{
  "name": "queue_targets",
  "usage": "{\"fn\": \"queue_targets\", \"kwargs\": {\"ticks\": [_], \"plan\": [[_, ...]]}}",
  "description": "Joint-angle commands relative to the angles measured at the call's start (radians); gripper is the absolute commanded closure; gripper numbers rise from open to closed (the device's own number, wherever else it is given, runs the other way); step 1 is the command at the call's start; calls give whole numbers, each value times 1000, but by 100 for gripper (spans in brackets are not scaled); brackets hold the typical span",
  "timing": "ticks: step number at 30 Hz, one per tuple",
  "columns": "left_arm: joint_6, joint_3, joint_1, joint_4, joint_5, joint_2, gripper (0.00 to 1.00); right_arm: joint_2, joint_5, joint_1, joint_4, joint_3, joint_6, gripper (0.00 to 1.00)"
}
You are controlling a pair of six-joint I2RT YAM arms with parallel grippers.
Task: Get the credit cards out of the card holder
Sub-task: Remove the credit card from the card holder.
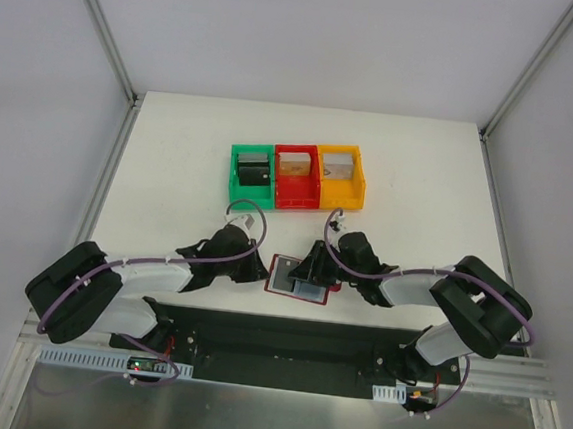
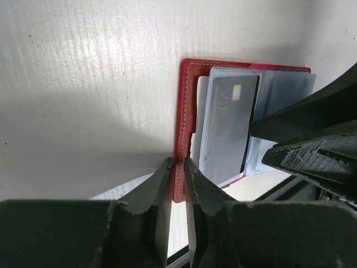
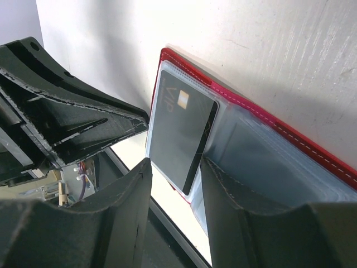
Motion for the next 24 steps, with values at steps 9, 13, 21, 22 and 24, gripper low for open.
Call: {"fn": "queue_targets", "kwargs": {"ticks": [9,13,21,22,24], "plan": [[35,-21,-7,-92,-75,-196,72,-22,43,-3,-71,15,-27,56],[58,-7,-7,-43,-41,-185,76,-19,40,-3,-71,16,-26,56],[72,-1,-5,107,81,-112,86,-19,39,-5,-80,21,-29,56],[76,5,-7,115,94,-104,86,-19,39,-5,-81,23,-30,56],[83,21,-7,123,111,-86,88,-19,39,-3,-82,24,-33,56]]}}
